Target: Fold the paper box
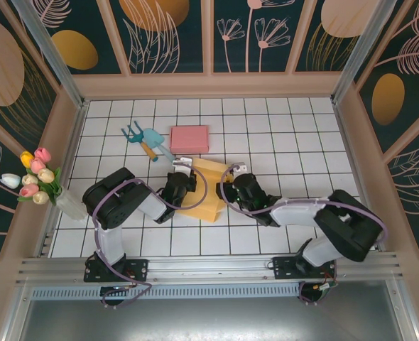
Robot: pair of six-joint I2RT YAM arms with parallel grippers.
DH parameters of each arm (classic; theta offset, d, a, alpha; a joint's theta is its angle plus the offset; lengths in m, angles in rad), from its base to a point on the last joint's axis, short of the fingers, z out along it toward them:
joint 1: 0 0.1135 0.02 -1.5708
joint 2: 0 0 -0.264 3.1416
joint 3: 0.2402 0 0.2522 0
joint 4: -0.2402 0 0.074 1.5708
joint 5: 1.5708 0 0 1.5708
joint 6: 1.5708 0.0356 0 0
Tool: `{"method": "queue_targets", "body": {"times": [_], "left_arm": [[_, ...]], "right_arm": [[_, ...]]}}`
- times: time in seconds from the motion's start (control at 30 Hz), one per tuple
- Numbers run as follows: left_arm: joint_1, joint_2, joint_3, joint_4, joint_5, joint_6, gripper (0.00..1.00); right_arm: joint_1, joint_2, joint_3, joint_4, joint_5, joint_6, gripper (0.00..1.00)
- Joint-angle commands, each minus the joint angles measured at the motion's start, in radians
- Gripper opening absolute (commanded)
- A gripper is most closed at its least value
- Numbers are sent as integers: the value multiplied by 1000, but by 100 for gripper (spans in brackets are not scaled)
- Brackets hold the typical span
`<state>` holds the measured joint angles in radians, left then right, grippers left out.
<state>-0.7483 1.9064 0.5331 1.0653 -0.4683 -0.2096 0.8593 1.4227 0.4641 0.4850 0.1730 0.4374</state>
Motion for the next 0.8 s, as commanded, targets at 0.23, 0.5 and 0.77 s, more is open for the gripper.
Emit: {"method": "queue_targets", "body": {"times": [0.23, 0.5, 0.77], "left_arm": [[-7, 46, -7, -129, 38, 9, 0], [-7, 48, -5, -134, 40, 10, 0], [-7, 49, -4, -133, 43, 12, 0]], "right_arm": [[17, -363, 2, -416, 314, -68, 45], [-129, -376, 50, -501, 421, -71, 51], [-166, -297, 6, -370, 226, -75, 51]]}}
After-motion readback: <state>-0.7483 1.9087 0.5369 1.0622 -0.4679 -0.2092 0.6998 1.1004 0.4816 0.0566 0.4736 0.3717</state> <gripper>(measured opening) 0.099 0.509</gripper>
